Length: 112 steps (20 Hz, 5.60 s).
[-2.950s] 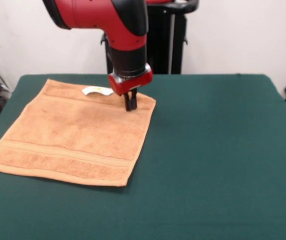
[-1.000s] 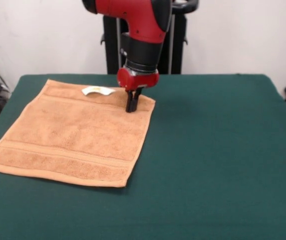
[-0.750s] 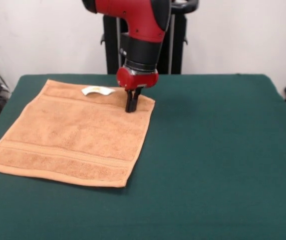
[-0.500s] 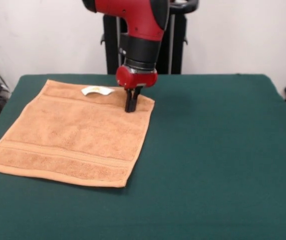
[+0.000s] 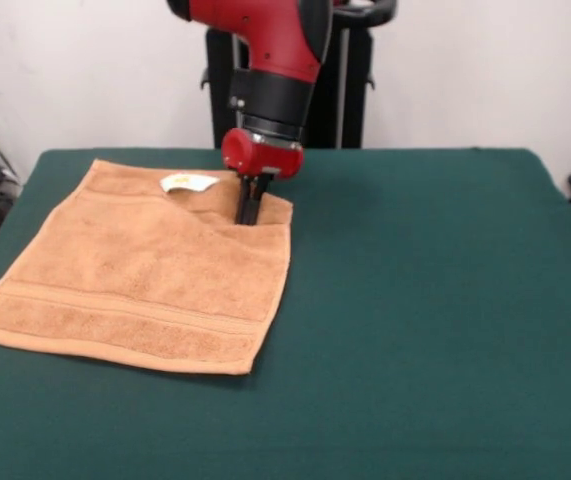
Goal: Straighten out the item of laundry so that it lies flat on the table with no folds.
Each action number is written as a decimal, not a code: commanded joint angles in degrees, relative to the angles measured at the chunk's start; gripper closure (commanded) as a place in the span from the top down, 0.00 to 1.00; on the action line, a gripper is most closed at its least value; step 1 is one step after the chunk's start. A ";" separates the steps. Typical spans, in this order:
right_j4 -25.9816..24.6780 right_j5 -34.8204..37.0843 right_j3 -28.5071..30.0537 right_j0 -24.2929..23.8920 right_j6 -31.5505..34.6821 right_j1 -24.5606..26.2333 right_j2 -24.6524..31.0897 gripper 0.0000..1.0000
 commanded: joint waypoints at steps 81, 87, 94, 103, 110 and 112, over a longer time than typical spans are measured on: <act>-3.37 43.18 -5.87 -12.17 6.41 -10.56 12.29 0.00; -4.83 42.50 -5.09 -11.78 6.84 -11.85 11.98 0.00; -4.57 45.22 -4.75 -11.28 6.54 -13.18 11.48 0.00; -4.97 45.17 -6.55 -10.55 7.42 -11.07 10.48 0.00; -5.34 43.73 -8.20 -8.14 8.74 -9.45 7.17 0.00; -5.27 43.63 -8.71 -7.33 9.04 -8.95 6.10 0.00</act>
